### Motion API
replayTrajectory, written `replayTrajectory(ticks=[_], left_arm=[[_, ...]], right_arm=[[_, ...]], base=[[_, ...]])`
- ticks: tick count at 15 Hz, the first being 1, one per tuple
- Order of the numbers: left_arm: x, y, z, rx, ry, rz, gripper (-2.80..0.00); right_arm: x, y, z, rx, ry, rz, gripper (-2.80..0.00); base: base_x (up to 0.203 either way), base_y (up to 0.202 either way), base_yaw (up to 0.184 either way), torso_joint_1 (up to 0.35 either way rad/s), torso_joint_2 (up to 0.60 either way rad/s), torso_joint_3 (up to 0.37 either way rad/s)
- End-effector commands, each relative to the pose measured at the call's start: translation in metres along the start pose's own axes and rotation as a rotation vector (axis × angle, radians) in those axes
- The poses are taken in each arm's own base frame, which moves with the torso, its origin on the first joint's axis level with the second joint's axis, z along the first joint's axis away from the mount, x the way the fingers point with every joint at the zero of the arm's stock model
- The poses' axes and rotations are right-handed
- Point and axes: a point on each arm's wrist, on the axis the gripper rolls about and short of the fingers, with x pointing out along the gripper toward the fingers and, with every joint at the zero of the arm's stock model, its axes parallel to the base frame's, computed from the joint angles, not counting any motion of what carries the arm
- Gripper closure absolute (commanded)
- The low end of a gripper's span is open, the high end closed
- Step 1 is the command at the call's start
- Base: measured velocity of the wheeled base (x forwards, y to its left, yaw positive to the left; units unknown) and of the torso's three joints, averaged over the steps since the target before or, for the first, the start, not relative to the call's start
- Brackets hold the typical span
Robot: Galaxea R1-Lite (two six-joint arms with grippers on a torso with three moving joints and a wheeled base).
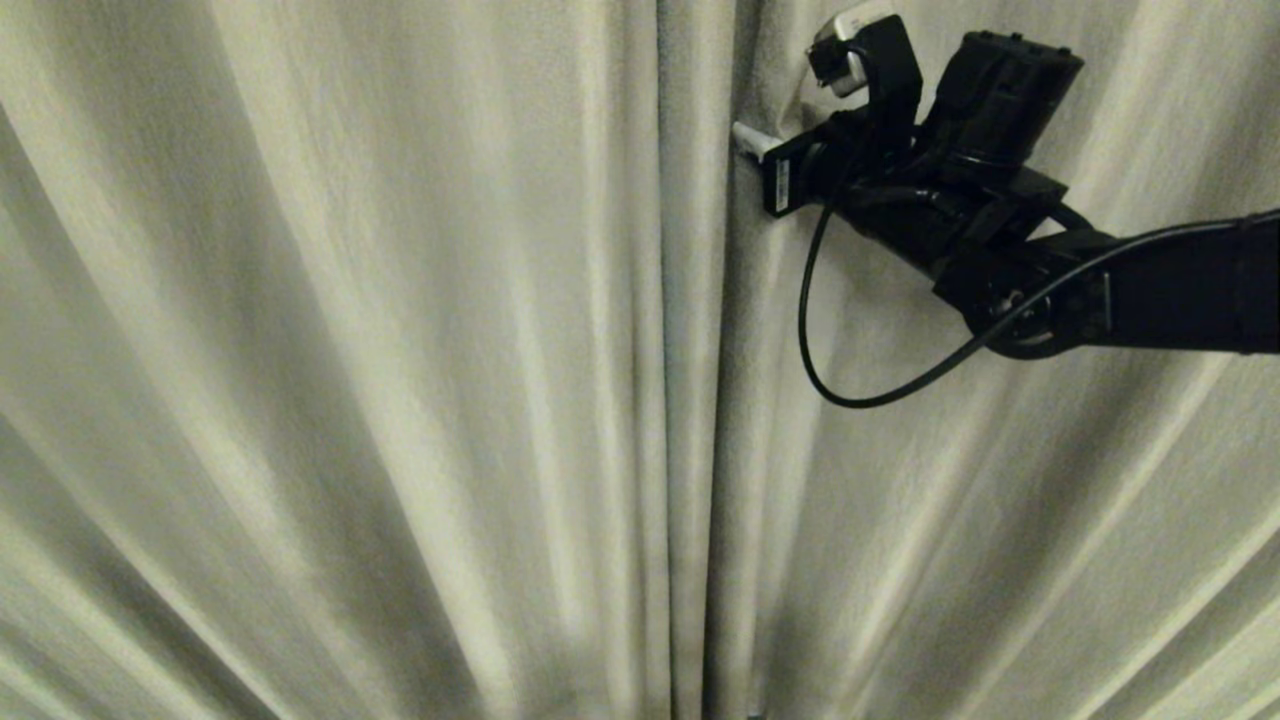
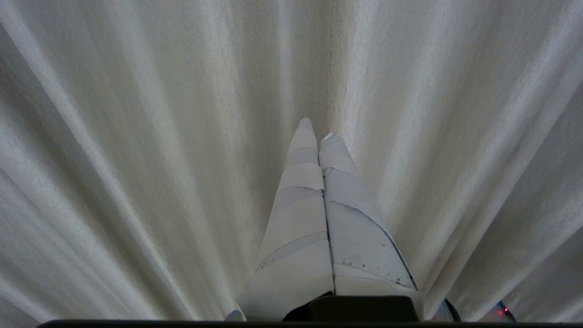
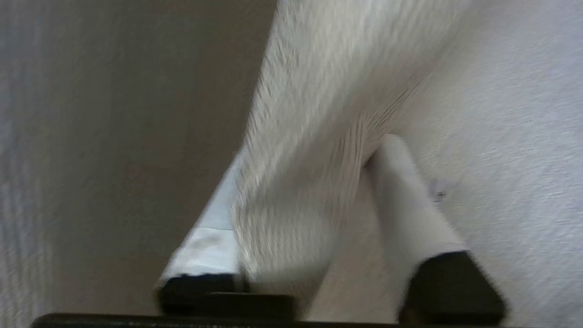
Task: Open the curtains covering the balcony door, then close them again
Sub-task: Pull the outer curtains open on both sides
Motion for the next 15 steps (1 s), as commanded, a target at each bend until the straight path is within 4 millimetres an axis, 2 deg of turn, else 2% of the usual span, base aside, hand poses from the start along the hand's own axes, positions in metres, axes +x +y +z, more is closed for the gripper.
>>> replayTrajectory(ticks=[1,11,13,15], left_arm=[[0.0,0.0,0.0,0.0,0.0,0.0,0.0],[0.0,0.0,0.0,0.0,-0.001,0.0,0.0],[0.0,0.0,0.0,0.0,0.0,0.0,0.0],[0.0,0.0,0.0,0.0,-0.001,0.0,0.0]], right_arm=[[-0.004,-0.004,0.011,-0.003,-0.023,-0.013,0.0],[-0.026,-0.029,0.048,-0.085,-0.044,-0.103,0.0],[-0.032,-0.042,0.054,-0.109,-0.033,-0.129,0.0],[-0.041,-0.064,0.06,-0.131,-0.021,-0.179,0.0]], base=[[0.0,0.0,0.0,0.0,0.0,0.0],[0.0,0.0,0.0,0.0,0.0,0.0],[0.0,0.0,0.0,0.0,0.0,0.0],[0.0,0.0,0.0,0.0,0.0,0.0]])
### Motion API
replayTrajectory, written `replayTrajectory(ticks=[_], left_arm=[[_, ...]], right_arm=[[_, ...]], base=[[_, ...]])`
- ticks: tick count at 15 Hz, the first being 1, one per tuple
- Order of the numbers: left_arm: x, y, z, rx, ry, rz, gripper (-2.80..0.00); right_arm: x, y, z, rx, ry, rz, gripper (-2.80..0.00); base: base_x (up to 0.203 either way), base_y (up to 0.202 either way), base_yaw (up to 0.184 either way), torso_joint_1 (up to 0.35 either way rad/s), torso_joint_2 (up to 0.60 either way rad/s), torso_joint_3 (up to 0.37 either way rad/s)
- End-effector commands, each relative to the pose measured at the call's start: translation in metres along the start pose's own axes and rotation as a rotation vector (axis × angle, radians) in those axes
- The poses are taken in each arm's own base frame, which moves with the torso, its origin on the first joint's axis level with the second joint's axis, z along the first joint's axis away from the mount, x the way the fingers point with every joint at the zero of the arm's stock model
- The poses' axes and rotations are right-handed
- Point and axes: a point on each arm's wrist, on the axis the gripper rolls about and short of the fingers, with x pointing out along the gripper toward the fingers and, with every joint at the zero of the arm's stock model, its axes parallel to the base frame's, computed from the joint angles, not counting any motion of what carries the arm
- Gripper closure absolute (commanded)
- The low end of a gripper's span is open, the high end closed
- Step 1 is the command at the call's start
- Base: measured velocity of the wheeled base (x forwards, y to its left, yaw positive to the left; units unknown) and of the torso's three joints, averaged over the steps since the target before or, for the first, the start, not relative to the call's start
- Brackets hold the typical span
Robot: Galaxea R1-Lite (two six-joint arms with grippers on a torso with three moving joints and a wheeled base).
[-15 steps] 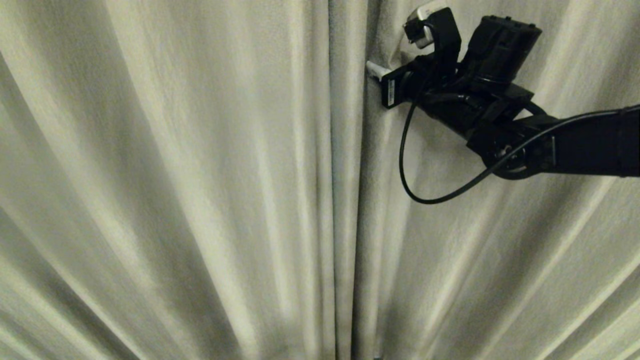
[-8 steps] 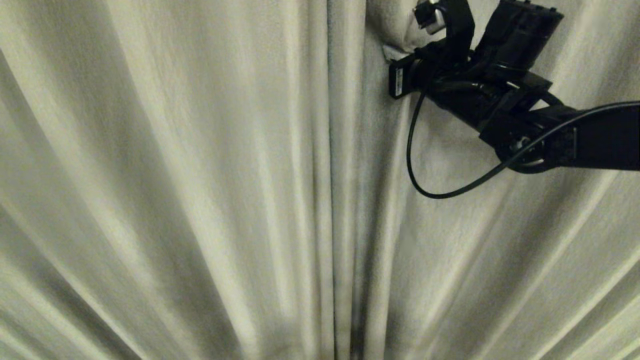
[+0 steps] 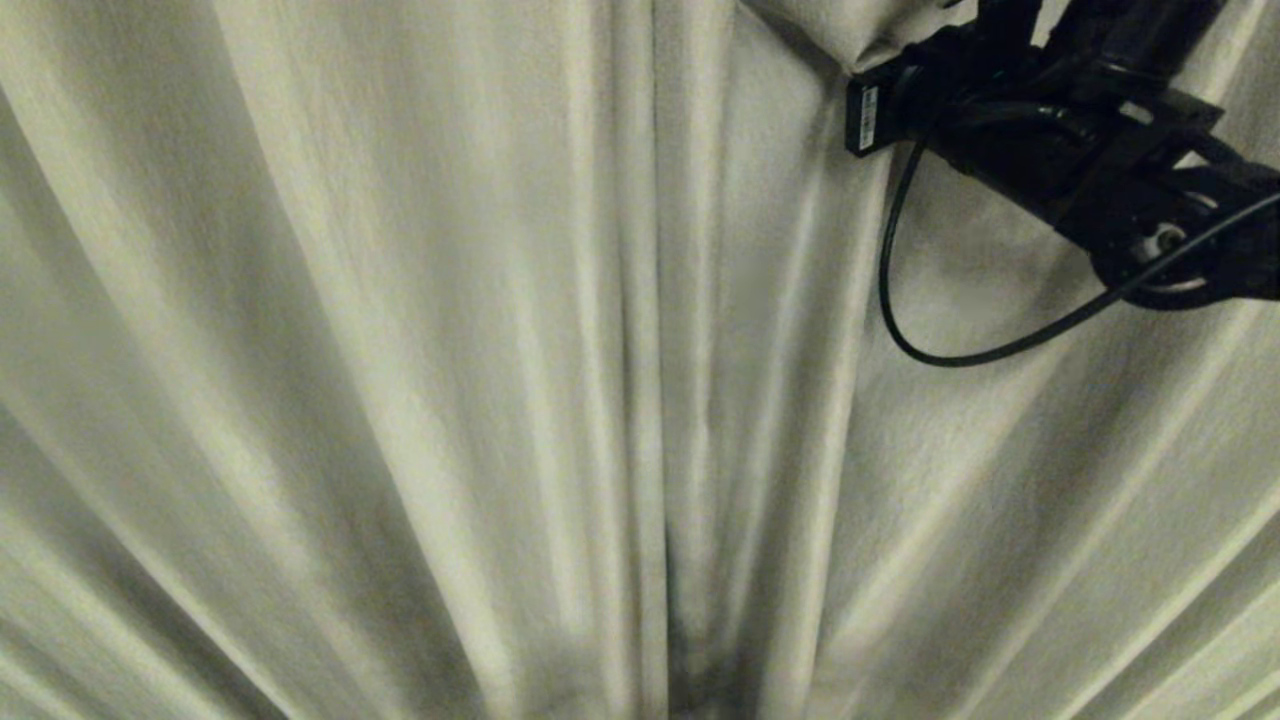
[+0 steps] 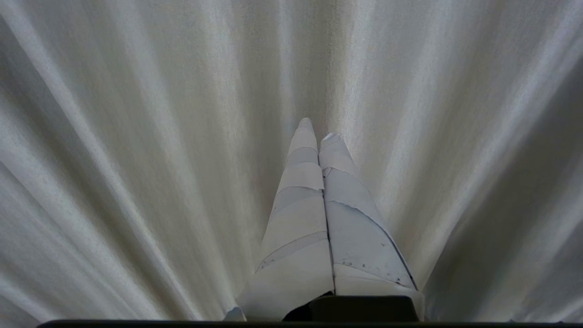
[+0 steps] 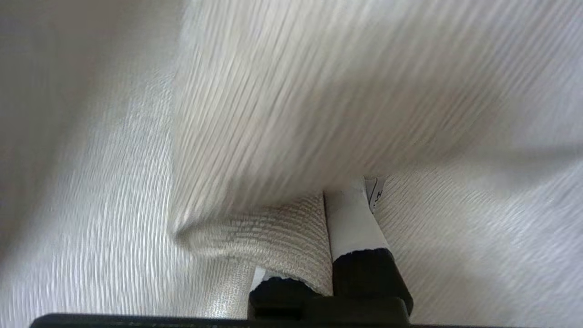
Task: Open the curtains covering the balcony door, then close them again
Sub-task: Pull the outer curtains open on both sides
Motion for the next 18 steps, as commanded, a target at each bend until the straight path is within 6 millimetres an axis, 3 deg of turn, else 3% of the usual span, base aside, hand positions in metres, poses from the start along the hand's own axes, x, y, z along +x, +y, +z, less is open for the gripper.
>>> replayTrajectory(ticks=[1,8,12,18], left_arm=[[0.0,0.0,0.0,0.0,-0.001,0.0,0.0],[0.0,0.0,0.0,0.0,-0.001,0.0,0.0],[0.0,0.0,0.0,0.0,-0.001,0.0,0.0],[0.0,0.0,0.0,0.0,-0.001,0.0,0.0]], right_arm=[[-0.011,-0.03,0.013,-0.026,-0.017,-0.069,0.0],[-0.039,-0.085,0.014,-0.106,0.011,-0.209,0.0],[-0.06,-0.132,0.009,-0.127,0.025,-0.35,0.0],[-0.082,-0.185,-0.005,-0.107,0.058,-0.485,0.0]], base=[[0.0,0.0,0.0,0.0,0.0,0.0],[0.0,0.0,0.0,0.0,0.0,0.0],[0.0,0.0,0.0,0.0,0.0,0.0],[0.0,0.0,0.0,0.0,0.0,0.0]])
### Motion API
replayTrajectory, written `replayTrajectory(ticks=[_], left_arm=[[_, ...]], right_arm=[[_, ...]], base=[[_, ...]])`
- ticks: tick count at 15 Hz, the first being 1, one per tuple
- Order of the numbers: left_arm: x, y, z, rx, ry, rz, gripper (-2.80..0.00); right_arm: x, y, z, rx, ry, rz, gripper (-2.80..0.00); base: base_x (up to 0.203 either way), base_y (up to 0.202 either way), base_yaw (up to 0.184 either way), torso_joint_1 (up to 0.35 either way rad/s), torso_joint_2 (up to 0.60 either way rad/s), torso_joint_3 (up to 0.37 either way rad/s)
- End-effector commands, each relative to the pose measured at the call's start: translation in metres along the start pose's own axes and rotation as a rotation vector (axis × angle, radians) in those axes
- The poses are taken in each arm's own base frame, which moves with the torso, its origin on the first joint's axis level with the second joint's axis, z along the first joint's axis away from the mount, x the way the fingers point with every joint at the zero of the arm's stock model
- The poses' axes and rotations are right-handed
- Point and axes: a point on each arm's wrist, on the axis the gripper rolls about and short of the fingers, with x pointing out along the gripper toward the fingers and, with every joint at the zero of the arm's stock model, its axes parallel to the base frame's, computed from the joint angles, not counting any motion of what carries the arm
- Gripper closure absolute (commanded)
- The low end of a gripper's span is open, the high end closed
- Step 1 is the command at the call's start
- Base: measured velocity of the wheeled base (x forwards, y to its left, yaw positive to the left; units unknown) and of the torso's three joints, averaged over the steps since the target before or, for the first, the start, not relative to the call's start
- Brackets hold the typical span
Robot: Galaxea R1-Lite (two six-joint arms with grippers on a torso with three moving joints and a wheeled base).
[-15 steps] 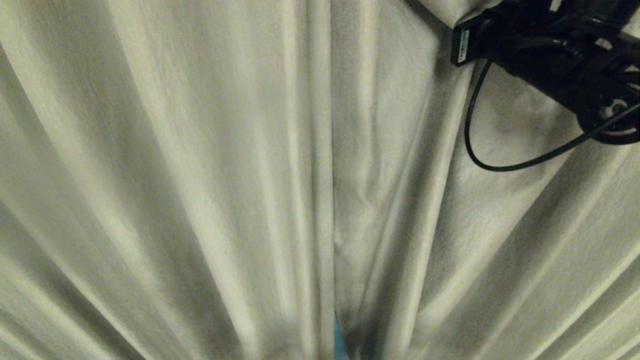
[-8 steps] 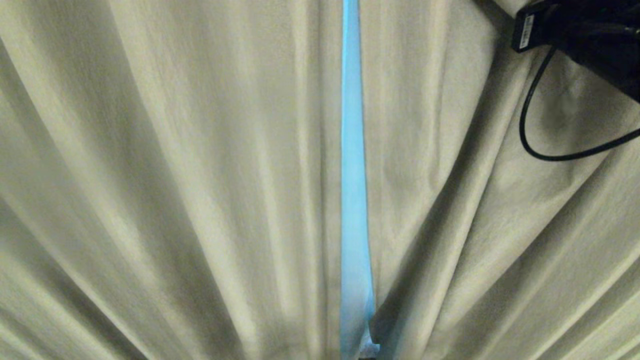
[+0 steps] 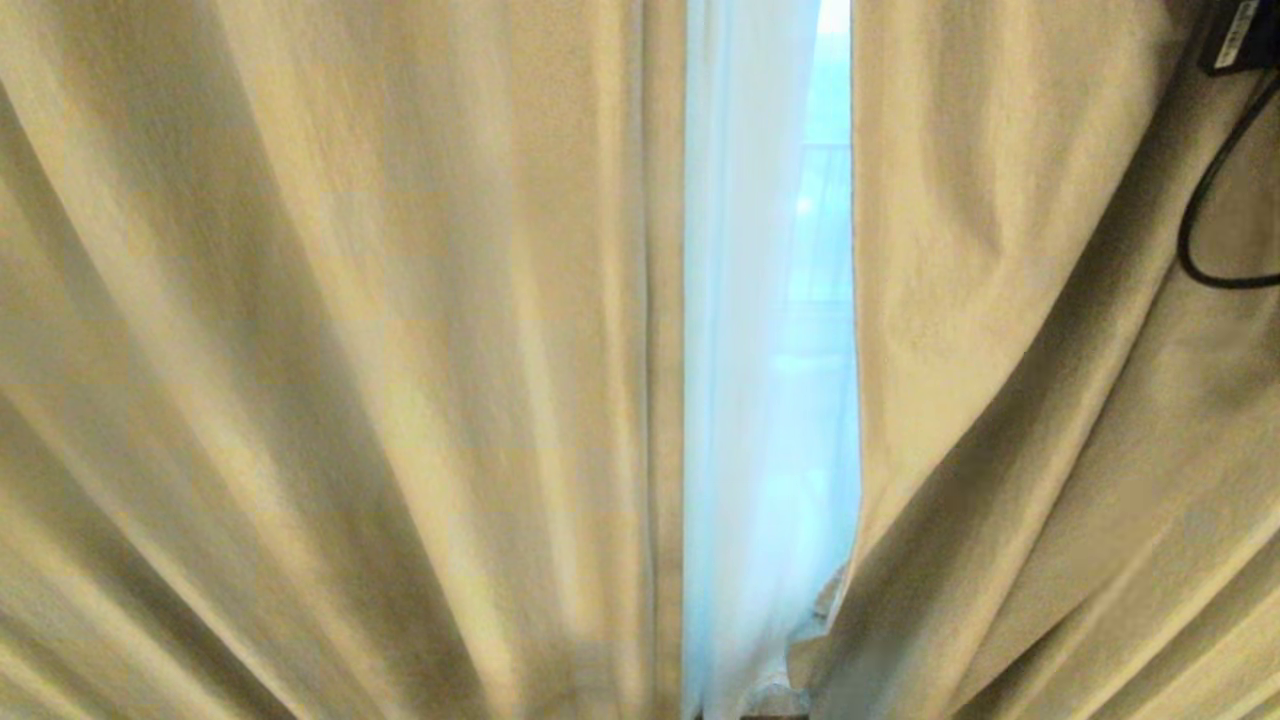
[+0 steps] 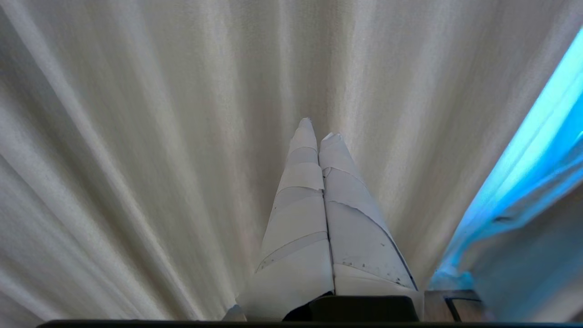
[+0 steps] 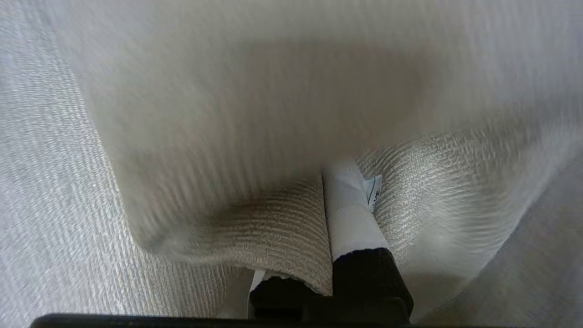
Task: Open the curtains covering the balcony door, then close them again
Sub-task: Pull the outer curtains open on both sides
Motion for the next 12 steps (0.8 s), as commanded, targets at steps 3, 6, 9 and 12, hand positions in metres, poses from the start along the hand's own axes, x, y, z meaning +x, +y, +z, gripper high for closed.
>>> replayTrajectory(ticks=[3,6,9,12], left_arm=[[0.0,0.0,0.0,0.0,-0.001,0.0,0.0],[0.0,0.0,0.0,0.0,-0.001,0.0,0.0],[0.0,0.0,0.0,0.0,-0.001,0.0,0.0],[0.0,0.0,0.0,0.0,0.0,0.0,0.0]], right_arm=[[0.0,-0.037,-0.013,-0.014,0.026,-0.086,0.0],[-0.001,-0.058,-0.023,-0.019,0.048,-0.132,0.0],[-0.003,-0.088,-0.036,-0.038,0.074,-0.184,0.0],[-0.006,-0.109,-0.048,-0.045,0.1,-0.24,0.0]], base=[[0.0,0.0,0.0,0.0,0.0,0.0],[0.0,0.0,0.0,0.0,0.0,0.0],[0.0,0.0,0.0,0.0,0.0,0.0],[0.0,0.0,0.0,0.0,0.0,0.0]])
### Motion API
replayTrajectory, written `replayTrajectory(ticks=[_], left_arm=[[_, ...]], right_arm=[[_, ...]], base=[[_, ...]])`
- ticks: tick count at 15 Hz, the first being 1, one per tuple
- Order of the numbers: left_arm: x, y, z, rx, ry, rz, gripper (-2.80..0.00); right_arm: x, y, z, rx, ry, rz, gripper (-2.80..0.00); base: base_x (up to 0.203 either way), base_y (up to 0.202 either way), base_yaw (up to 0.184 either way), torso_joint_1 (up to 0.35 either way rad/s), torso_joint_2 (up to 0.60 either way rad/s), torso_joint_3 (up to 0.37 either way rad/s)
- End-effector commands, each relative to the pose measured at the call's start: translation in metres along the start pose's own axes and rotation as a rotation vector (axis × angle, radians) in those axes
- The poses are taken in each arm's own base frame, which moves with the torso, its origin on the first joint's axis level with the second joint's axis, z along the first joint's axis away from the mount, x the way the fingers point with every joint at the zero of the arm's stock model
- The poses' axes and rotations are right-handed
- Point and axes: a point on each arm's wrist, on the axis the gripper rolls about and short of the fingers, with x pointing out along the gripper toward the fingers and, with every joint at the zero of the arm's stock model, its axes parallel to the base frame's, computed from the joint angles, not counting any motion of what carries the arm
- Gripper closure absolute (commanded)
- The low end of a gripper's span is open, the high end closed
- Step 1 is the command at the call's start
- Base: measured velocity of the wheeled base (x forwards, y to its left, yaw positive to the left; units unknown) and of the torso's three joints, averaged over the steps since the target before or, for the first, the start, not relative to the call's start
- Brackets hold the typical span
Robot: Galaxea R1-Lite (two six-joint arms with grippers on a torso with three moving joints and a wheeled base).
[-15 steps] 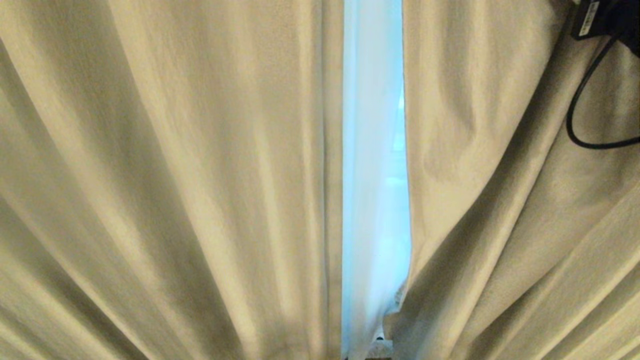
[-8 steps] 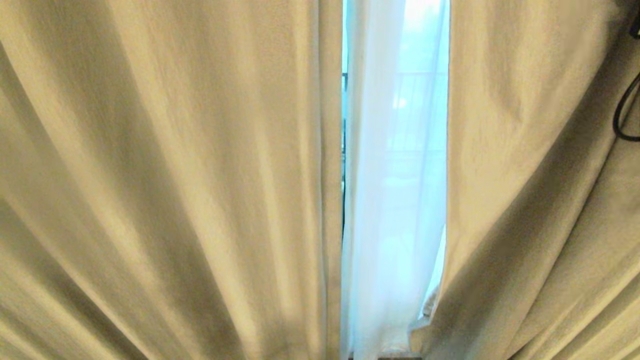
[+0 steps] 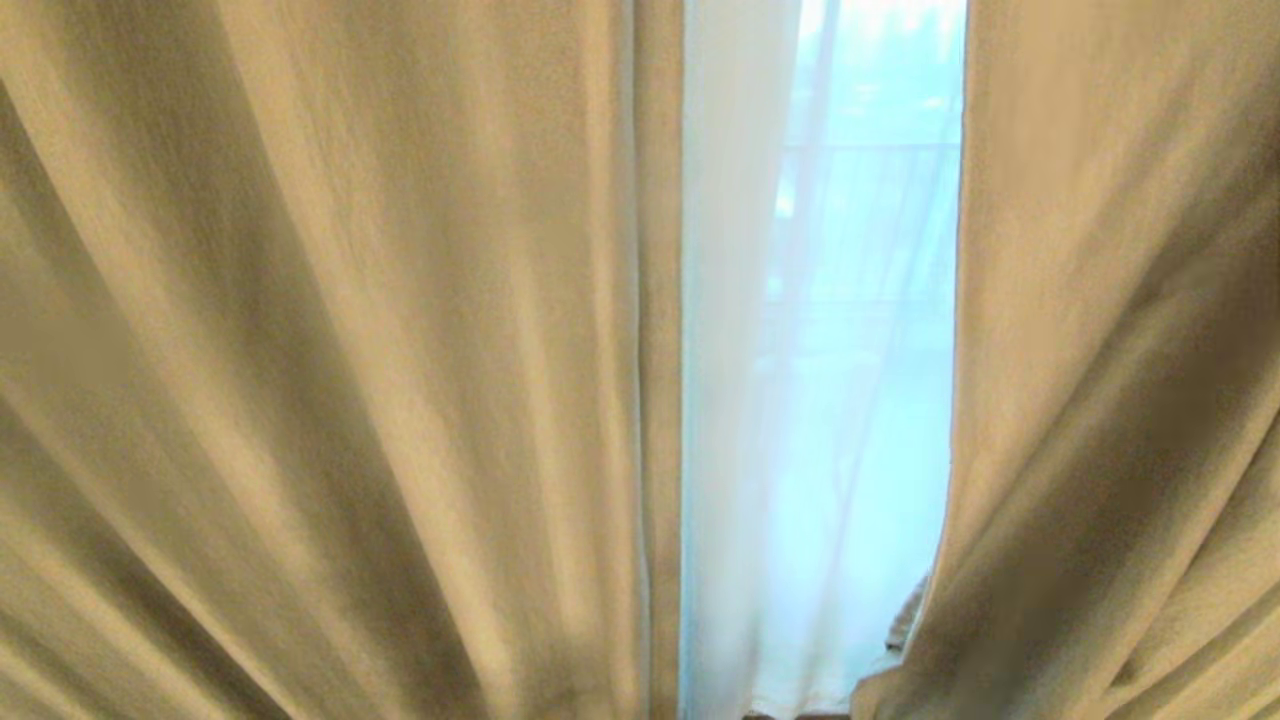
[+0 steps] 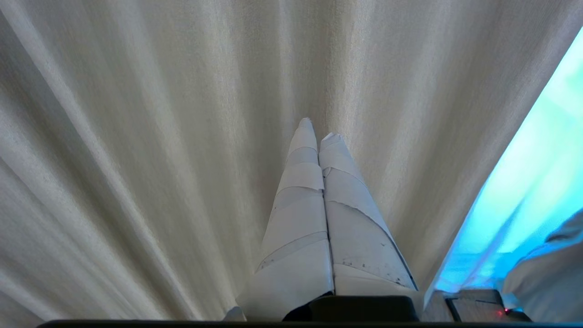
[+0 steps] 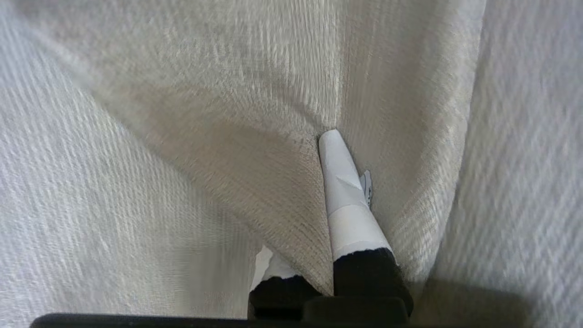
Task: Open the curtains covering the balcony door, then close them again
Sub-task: Pull the outer curtains open on both sides
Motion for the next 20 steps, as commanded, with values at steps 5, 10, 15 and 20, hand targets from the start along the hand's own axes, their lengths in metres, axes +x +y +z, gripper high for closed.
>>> replayTrajectory(ticks=[5,10,15,20], left_arm=[[0.0,0.0,0.0,0.0,0.0,0.0,0.0],[0.0,0.0,0.0,0.0,-0.001,0.0,0.0],[0.0,0.0,0.0,0.0,0.0,0.0,0.0],[0.0,0.0,0.0,0.0,0.0,0.0,0.0]], right_arm=[[0.006,-0.037,-0.028,-0.029,0.055,-0.067,0.0],[0.006,-0.065,-0.045,-0.065,0.065,-0.104,0.0],[0.002,-0.068,-0.05,-0.048,0.071,-0.098,0.0],[-0.02,-0.05,-0.037,-0.028,0.074,0.048,0.0]], base=[[0.0,0.0,0.0,0.0,0.0,0.0],[0.0,0.0,0.0,0.0,0.0,0.0],[0.0,0.0,0.0,0.0,0.0,0.0],[0.0,0.0,0.0,0.0,0.0,0.0]])
